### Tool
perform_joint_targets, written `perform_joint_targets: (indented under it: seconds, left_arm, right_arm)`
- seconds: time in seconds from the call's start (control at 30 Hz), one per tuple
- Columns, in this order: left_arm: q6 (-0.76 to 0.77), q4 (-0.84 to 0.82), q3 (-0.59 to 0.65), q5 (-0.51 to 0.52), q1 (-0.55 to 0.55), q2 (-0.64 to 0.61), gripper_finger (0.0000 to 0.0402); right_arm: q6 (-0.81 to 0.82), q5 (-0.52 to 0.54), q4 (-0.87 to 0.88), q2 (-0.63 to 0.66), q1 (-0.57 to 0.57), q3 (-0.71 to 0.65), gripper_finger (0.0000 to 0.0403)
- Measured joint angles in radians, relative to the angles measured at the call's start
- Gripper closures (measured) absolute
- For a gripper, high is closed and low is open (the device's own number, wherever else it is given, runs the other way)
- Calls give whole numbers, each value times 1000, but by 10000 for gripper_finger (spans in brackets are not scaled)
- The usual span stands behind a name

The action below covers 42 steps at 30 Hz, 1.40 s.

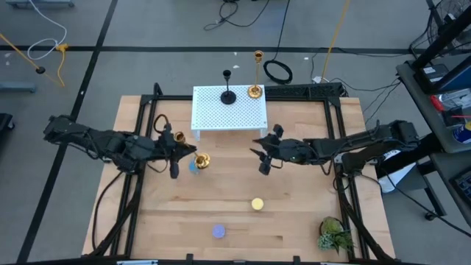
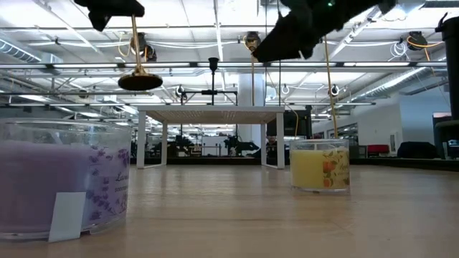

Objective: Pick & Place candle stick holders
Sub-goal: Put the golden candle holder on the shelf

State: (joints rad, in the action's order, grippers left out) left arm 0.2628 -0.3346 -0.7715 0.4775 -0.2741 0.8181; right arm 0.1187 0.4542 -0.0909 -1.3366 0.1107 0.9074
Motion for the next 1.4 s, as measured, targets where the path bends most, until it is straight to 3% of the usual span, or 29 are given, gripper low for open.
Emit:
perform_joint_targets:
  seconds: [0.17,0.43,0.7,1.0,1.2,1.4]
  left_arm:
    - [-21,-6,0,-10,92,0,386]
    - [-19,8,0,-116,279,31,386]
    - [-10,182,-1,-330,386,35,386]
    - [-171,51,-198,-276,548,144,386]
    - [-215,-5,-285,-441,718,280,386]
    - [-242,34,-317,-480,904,379,386]
  right_arm:
    - [-45,-200,-300,32,2,-156,252]
    - [-74,-221,-579,34,-6,-310,252]
    - [-79,-221,-585,34,-6,-327,252]
    - [-89,-221,-594,33,-7,-327,252]
    - [-86,-220,-594,33,-14,-327,252]
    - [-86,-220,-586,33,-14,-327,252]
